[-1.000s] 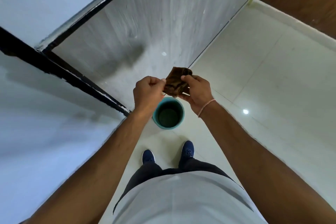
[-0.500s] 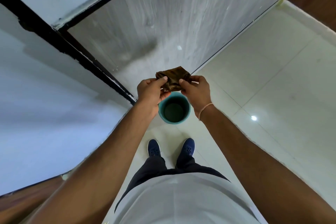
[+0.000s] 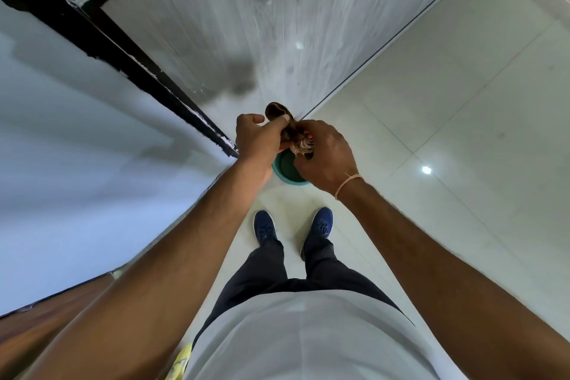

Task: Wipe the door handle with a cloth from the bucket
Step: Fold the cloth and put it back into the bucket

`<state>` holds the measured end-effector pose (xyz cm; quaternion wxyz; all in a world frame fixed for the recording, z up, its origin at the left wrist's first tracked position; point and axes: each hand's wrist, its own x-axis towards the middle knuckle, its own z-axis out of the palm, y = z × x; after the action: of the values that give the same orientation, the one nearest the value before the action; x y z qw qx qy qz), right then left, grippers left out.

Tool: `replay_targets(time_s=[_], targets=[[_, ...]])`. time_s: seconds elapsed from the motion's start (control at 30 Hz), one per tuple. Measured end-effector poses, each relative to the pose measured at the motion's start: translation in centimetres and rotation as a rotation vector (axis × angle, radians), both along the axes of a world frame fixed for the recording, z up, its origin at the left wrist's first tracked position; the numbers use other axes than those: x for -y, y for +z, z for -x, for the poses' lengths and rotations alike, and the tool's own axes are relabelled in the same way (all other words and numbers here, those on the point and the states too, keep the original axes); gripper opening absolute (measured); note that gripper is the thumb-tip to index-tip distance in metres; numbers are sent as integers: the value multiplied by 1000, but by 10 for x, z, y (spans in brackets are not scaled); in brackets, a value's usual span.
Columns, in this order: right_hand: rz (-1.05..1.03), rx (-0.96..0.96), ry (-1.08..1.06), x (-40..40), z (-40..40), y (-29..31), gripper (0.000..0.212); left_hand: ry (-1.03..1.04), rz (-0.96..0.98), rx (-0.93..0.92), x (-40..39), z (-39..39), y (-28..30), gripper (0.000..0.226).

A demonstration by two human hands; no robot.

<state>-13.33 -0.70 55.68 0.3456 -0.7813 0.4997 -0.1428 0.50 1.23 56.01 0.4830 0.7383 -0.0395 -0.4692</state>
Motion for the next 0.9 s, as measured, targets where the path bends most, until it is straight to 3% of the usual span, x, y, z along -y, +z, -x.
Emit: replay_targets(time_s=[0.13,0.27,0.4,0.5,0.73,0.8,0.9], targets=[[20,48,-169,4,-3,-13,30,-113,29,-72,1,-2,-12,17],[-136,195,-368,19,-5,-15,30,-145,20,39,1,-4,-24,10],[-430,342,-414,42,-4,-33,19,-224,-23,76,2,-11,-53,36],[-636,459,-464,50,0,-57,17,-285,22,-8,6,-14,-81,22],[-859,485,-543,57,7,-121,20,-321,-73,-13,9,-17,-149,50],[-863,472,-543,56,8,-131,11,-438,34,-127,4,-12,-157,52],[-840,424,-532,57,8,-140,8,-432,212,-466,-3,1,-170,38]])
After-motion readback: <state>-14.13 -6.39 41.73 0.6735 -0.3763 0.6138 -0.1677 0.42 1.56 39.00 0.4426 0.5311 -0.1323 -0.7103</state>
